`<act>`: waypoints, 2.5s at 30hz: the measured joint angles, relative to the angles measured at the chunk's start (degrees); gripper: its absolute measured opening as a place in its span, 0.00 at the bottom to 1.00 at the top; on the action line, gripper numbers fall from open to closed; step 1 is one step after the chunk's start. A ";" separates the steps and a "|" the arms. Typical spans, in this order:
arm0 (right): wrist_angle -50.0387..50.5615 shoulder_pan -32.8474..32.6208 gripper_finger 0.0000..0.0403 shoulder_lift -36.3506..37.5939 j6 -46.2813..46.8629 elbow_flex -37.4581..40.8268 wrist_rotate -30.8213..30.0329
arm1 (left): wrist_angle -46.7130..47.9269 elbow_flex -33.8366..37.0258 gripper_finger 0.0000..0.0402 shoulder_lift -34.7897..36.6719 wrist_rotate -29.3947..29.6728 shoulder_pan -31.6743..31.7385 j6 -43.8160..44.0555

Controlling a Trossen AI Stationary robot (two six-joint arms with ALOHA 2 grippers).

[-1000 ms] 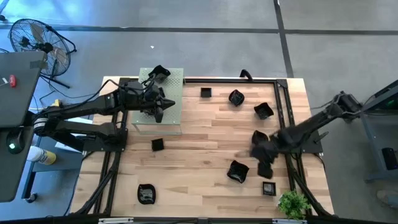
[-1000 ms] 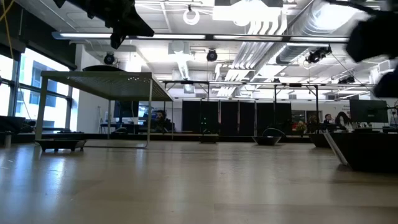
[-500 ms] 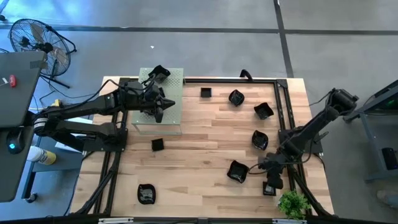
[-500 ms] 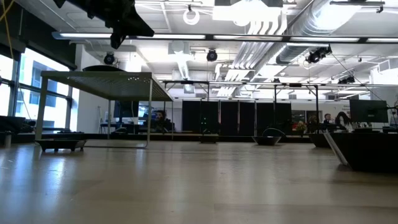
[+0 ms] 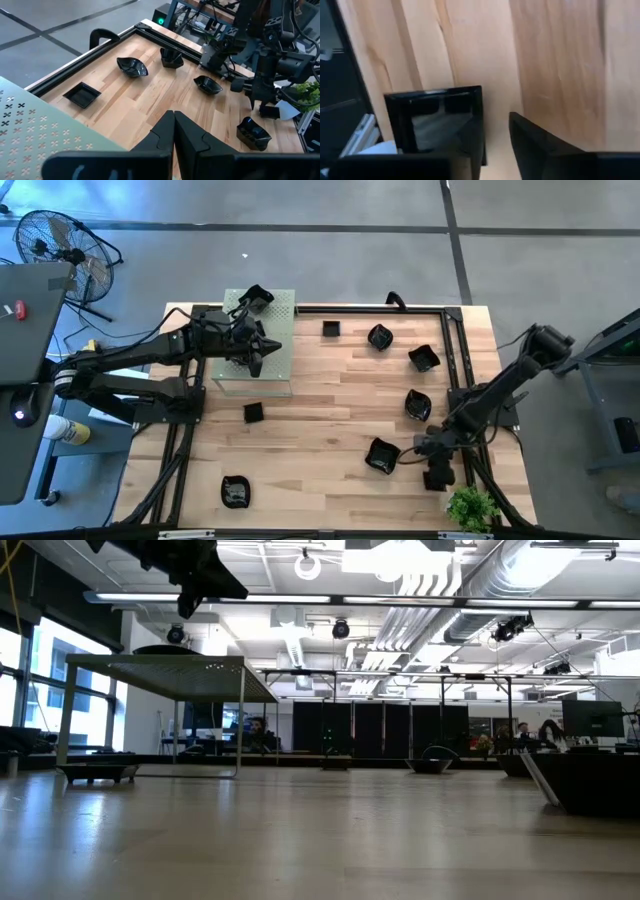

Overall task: Pick & Place Mini shaped plates
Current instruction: Stack the square plate on the other square plate on the shelf

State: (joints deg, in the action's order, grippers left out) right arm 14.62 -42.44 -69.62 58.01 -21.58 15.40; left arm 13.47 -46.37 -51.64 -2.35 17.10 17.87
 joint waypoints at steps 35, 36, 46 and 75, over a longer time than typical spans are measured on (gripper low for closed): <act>2.34 0.02 0.15 13.04 10.57 -0.11 -0.70 | 0.26 0.00 0.00 0.00 -0.52 0.02 0.00; 2.57 0.02 0.17 13.04 9.72 -0.11 -0.94 | 0.26 0.00 0.00 0.00 -0.52 0.02 0.00; 4.45 -1.30 0.27 10.64 2.27 -0.11 -1.74 | 0.24 0.00 0.00 0.00 -0.59 0.02 0.00; -10.31 -4.18 0.09 -5.66 -0.80 -0.17 2.18 | 0.39 0.00 0.00 0.00 -0.68 0.13 0.00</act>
State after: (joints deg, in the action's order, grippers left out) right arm 4.31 -46.61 -75.29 57.21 -21.76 17.58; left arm 13.87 -46.37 -51.64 -3.03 17.23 17.87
